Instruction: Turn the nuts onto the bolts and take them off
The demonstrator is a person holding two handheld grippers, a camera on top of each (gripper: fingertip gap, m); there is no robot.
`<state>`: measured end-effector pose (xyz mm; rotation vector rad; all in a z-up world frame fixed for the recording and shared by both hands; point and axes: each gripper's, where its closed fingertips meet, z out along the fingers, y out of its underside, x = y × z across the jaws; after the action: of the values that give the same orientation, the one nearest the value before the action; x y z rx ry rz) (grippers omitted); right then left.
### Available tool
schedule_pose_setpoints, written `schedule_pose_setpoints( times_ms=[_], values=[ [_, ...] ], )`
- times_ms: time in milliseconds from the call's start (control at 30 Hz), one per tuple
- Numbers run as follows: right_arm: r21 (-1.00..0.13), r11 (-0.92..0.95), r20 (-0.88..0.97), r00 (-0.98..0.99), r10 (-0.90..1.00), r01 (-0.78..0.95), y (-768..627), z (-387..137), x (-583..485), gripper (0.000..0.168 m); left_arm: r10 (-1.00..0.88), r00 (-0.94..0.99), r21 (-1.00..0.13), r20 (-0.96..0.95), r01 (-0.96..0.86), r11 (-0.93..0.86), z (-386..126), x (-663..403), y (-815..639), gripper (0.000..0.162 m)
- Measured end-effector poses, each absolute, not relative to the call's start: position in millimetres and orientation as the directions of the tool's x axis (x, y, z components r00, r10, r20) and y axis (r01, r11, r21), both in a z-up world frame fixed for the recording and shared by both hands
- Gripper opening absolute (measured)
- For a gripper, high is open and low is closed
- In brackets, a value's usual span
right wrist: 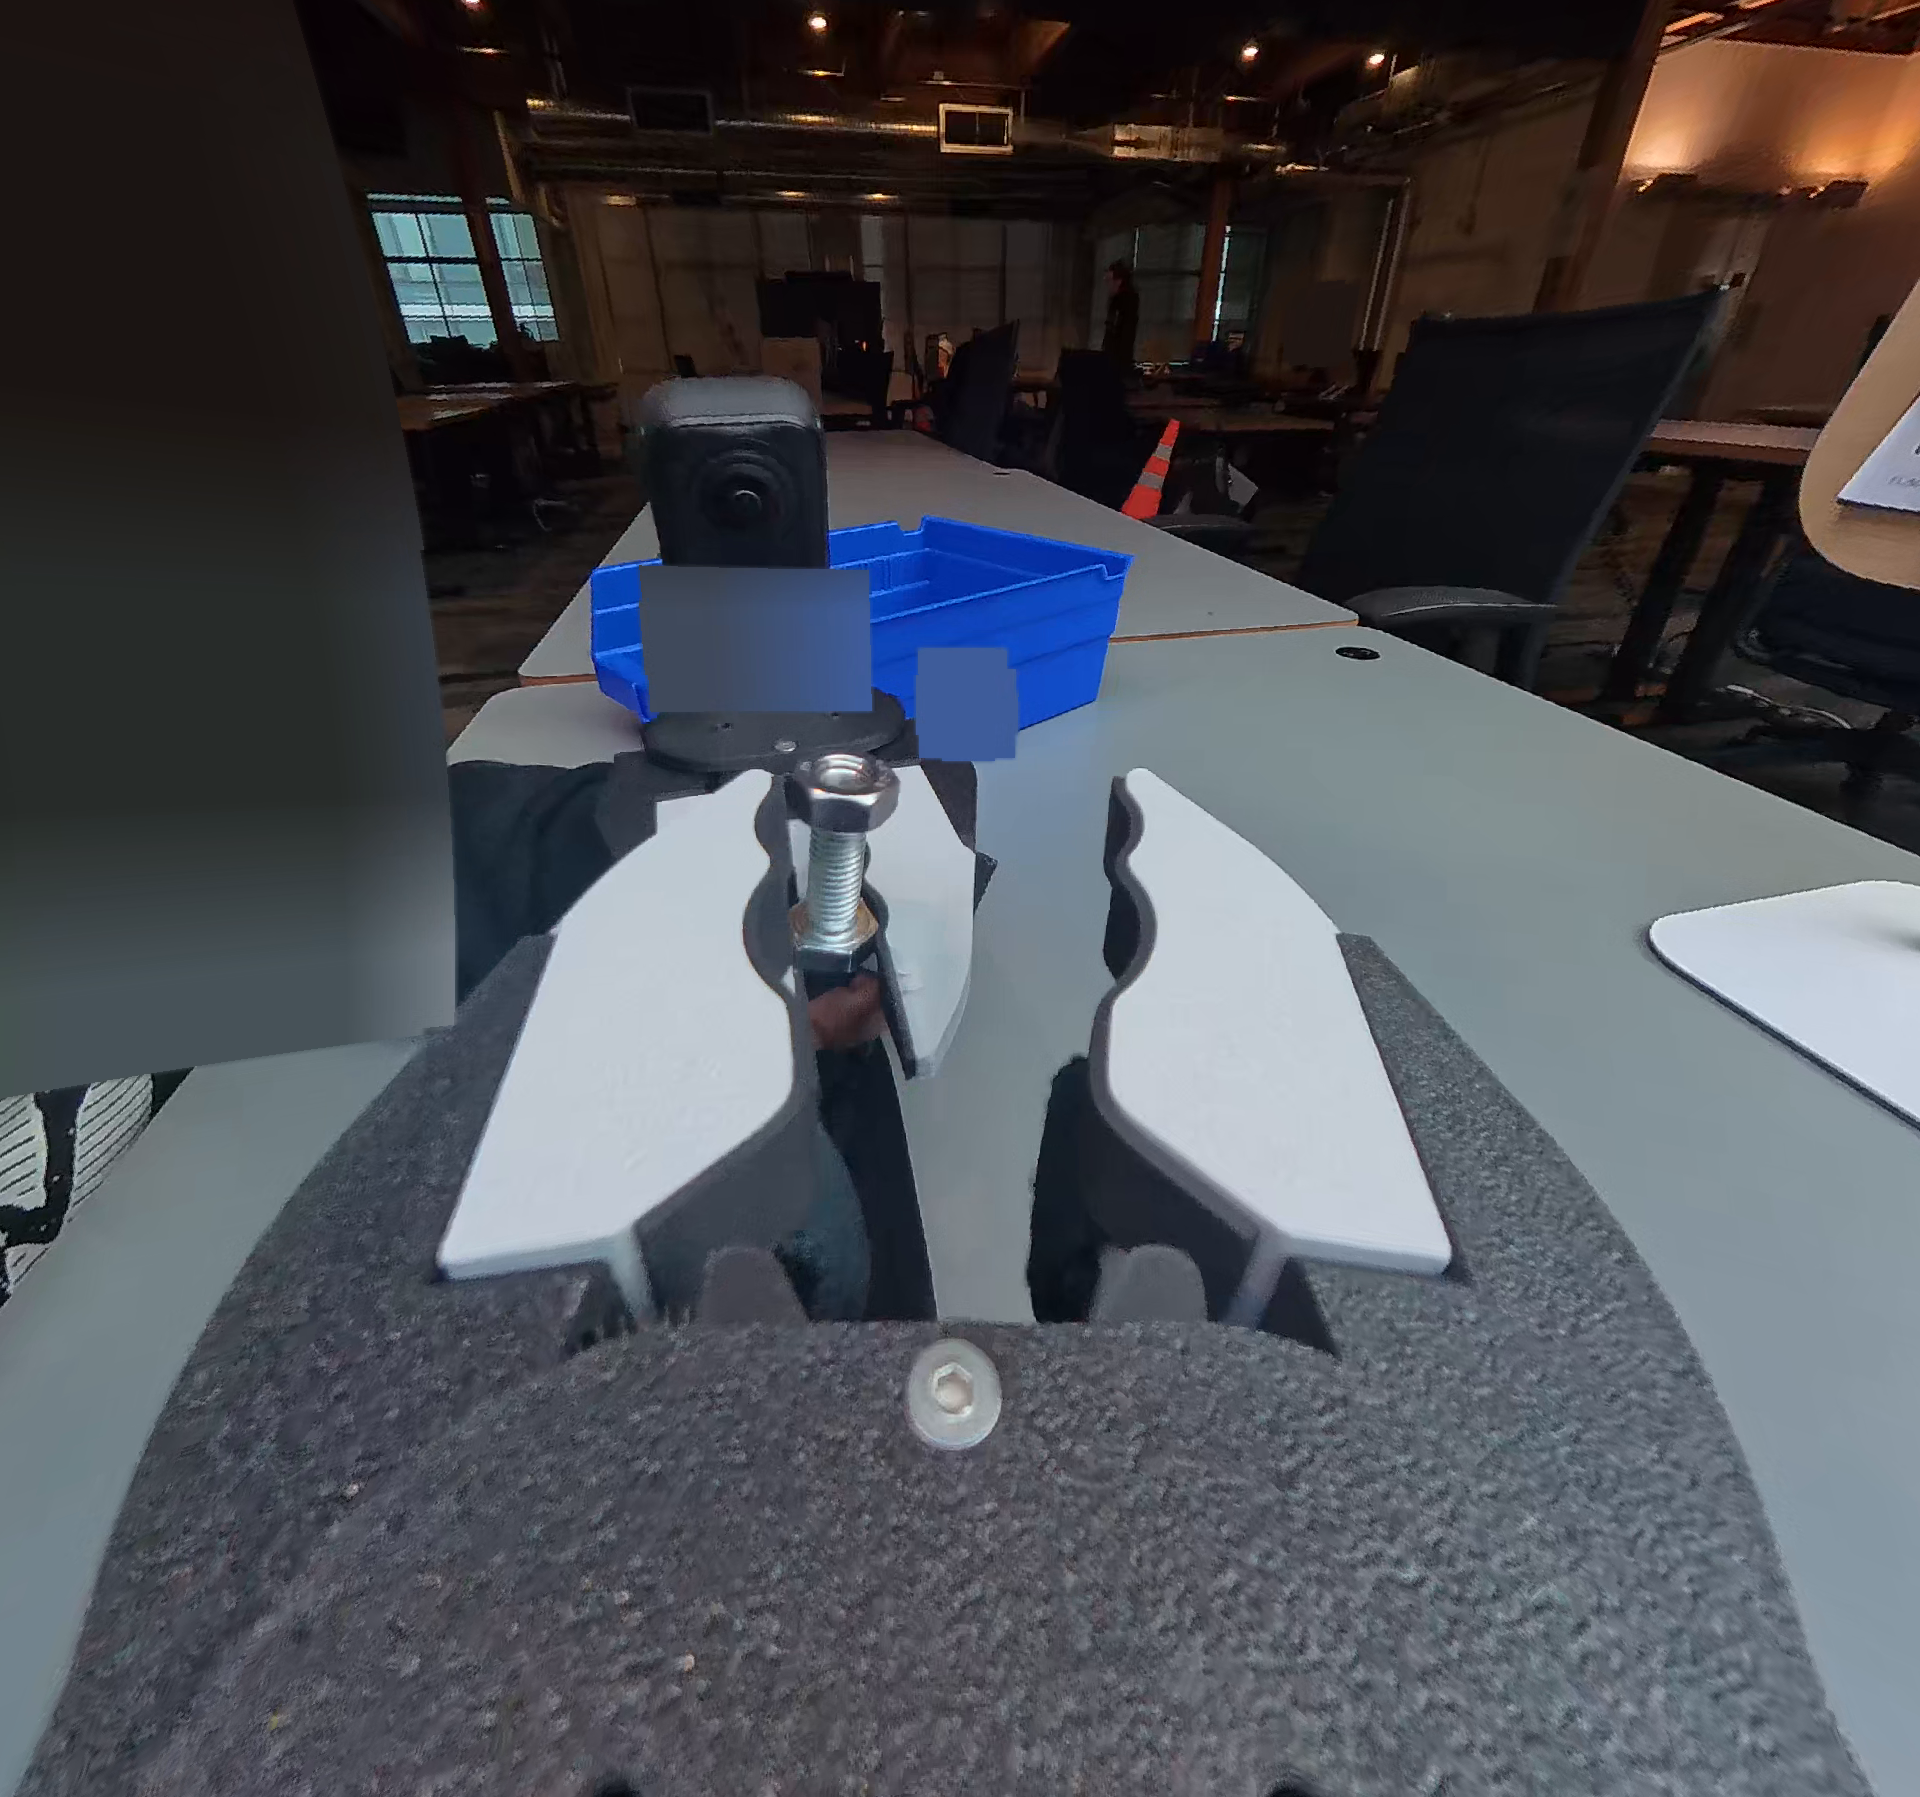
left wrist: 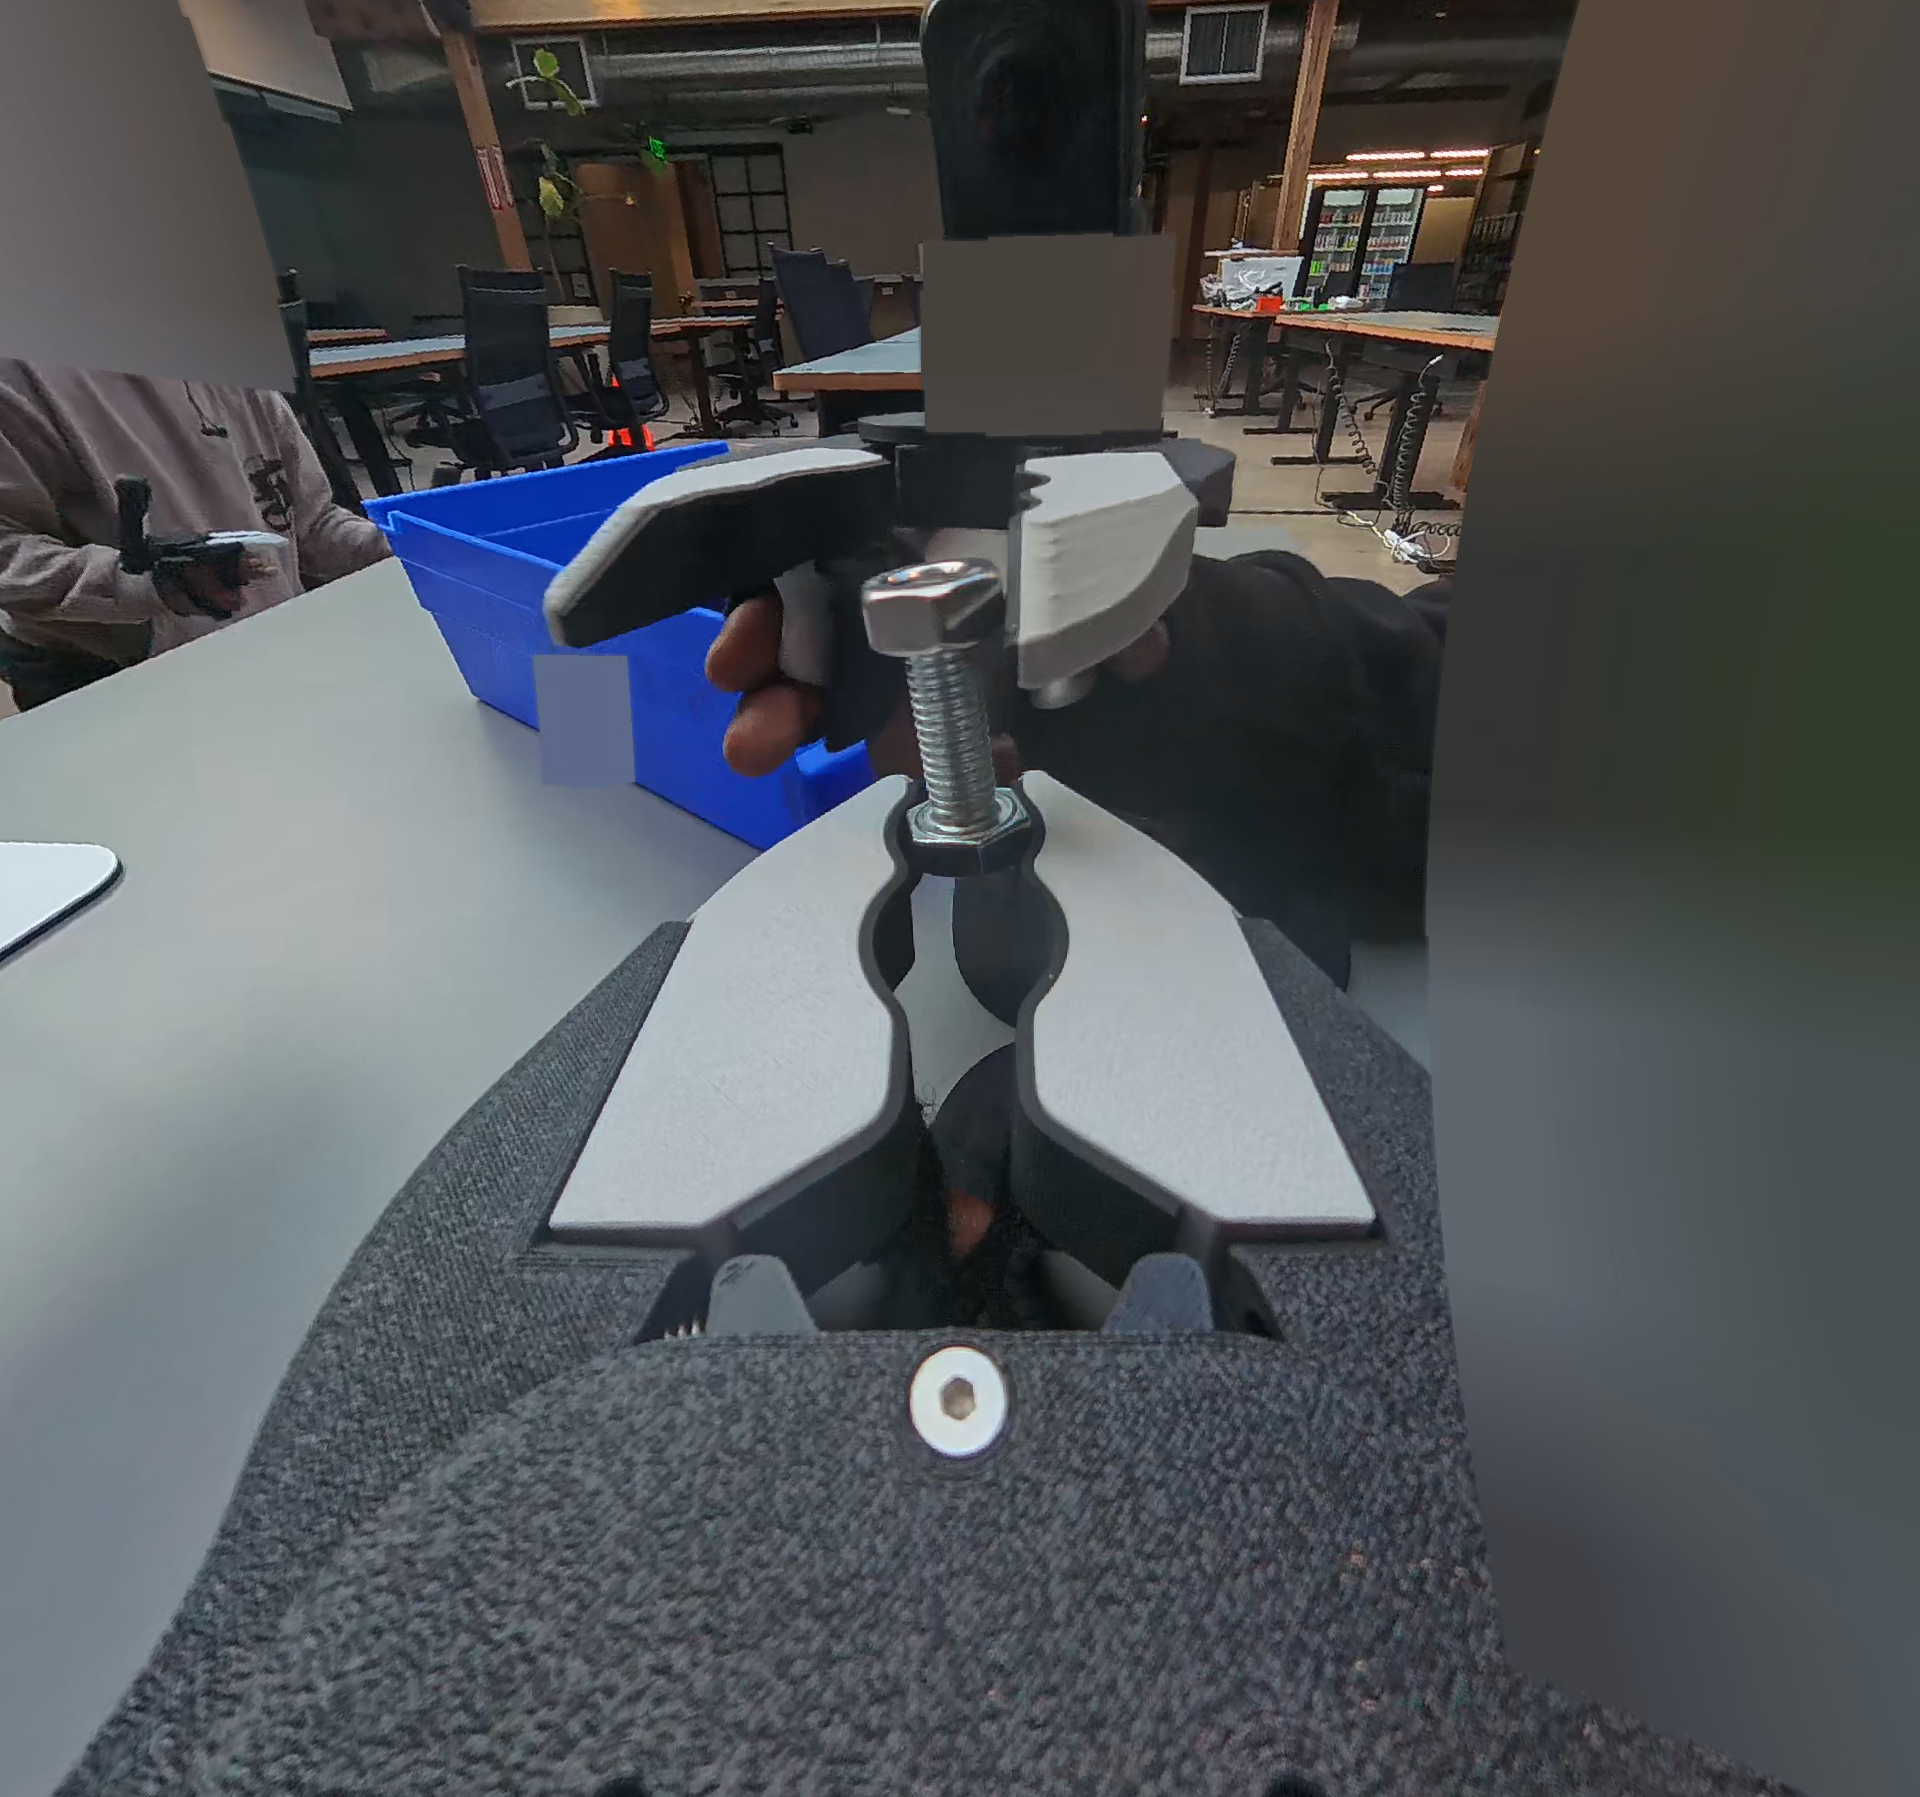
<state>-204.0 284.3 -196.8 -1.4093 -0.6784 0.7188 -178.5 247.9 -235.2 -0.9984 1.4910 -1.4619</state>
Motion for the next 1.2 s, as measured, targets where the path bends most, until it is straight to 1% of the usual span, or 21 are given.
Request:
schedule_pose_setpoints(
  times_ms=[100, 167, 200, 267, 400, 433, 500, 600, 700, 833, 900, 933, 967, 1000, 1067, 1100, 1200],
  values=[
    [-0.999, 0.043, 0.017, 0.609, 0.793, -0.029, 278.7, -195.7, -195.1, 0.049, -0.932, -0.364, -1.0, -0.008, 0.004, 0.007, -234.1, -179.1, 249.2, 0.015],
    [-0.998, 0.063, 0.042, 0.623, 0.781, -0.011, 277.4, -195.1, -187.7, 0.031, -0.931, -0.366, -1.0, -0.009, 0.008, 0.006, -233.7, -179.4, 248.9, 0.015],
    [-0.997, 0.072, 0.049, 0.628, 0.776, -0.011, 276.7, -194.1, -184.5, 0.03, -0.931, -0.366, -1.0, -0.01, 0.006, 0.009, -233.8, -179.3, 248.7, 0.015],
    [-0.997, 0.073, 0.036, 0.607, 0.794, -0.036, 272.5, -190.6, -184.3, 0.032, -0.931, -0.364, -1.0, -0.012, 0.003, 0.012, -234.6, -178.8, 248.5, 0.015],
    [-0.994, 0.043, -0.024, 0.587, 0.81, -0.101, 276.2, -186.8, -198.5, 0.06, -0.932, -0.363, -1.0, -0.011, 0.002, 0.012, -234.7, -178.7, 248.7, 0.015],
    [-0.995, 0.034, -0.031, 0.589, 0.808, -0.098, 278.9, -189.0, -204.0, 0.065, -0.932, -0.362, -1.0, -0.013, 0.0, 0.014, -235.0, -178.6, 248.5, 0.015],
    [-0.996, 0.021, -0.034, 0.608, 0.793, -0.082, 285.4, -194.0, -212.9, 0.071, -0.932, -0.362, -1.0, -0.018, -0.004, 0.021, -235.8, -178.2, 247.8, 0.015],
    [-0.997, 0.017, -0.035, 0.628, 0.778, -0.077, 290.5, -196.2, -217.4, 0.071, -0.932, -0.363, -1.0, -0.02, -0.004, 0.023, -236.0, -178.1, 247.5, 0.015],
    [-0.996, 0.023, -0.035, 0.639, 0.768, -0.082, 290.5, -194.9, -210.4, 0.064, -0.931, -0.364, -1.0, -0.02, -0.003, 0.022, -235.8, -178.4, 247.5, 0.015],
    [-0.997, 0.037, -0.012, 0.625, 0.78, -0.065, 284.0, -193.4, -199.5, 0.06, -0.932, -0.363, -1.0, -0.015, 0.0, 0.016, -235.0, -178.6, 248.3, 0.015],
    [-0.998, 0.046, 0.006, 0.615, 0.788, -0.049, 279.6, -193.3, -194.0, 0.053, -0.932, -0.362, -1.0, -0.014, 0.001, 0.014, -234.8, -178.7, 248.5, 0.015],
    [-0.998, 0.051, 0.015, 0.618, 0.786, -0.041, 278.6, -193.5, -190.2, 0.045, -0.932, -0.361, -1.0, -0.013, 0.002, 0.013, -234.7, -178.6, 248.7, 0.015],
    [-0.998, 0.058, 0.024, 0.635, 0.772, -0.033, 279.4, -193.5, -184.7, 0.034, -0.931, -0.364, -1.0, -0.013, 0.004, 0.013, -234.4, -179.0, 248.4, 0.015],
    [-0.997, 0.067, 0.031, 0.646, 0.763, -0.031, 279.5, -192.7, -180.3, 0.032, -0.931, -0.365, -1.0, -0.015, 0.004, 0.015, -234.5, -179.0, 248.0, 0.015],
    [-0.996, 0.072, 0.024, 0.634, 0.773, -0.051, 276.1, -189.4, -178.0, 0.032, -0.931, -0.365, -1.0, -0.016, 0.0, 0.017, -235.1, -178.6, 247.8, 0.015],
    [-0.995, 0.07, 0.011, 0.619, 0.786, -0.07, 274.2, -187.3, -180.1, 0.036, -0.931, -0.365, -1.0, -0.017, 0.0, 0.018, -235.1, -178.5, 247.7, 0.015],
    [-0.994, 0.048, -0.022, 0.585, 0.81, -0.103, 274.4, -186.1, -193.6, 0.059, -0.931, -0.364, -1.0, -0.015, 0.0, 0.016, -235.1, -178.4, 248.0, 0.015]
  ],
)
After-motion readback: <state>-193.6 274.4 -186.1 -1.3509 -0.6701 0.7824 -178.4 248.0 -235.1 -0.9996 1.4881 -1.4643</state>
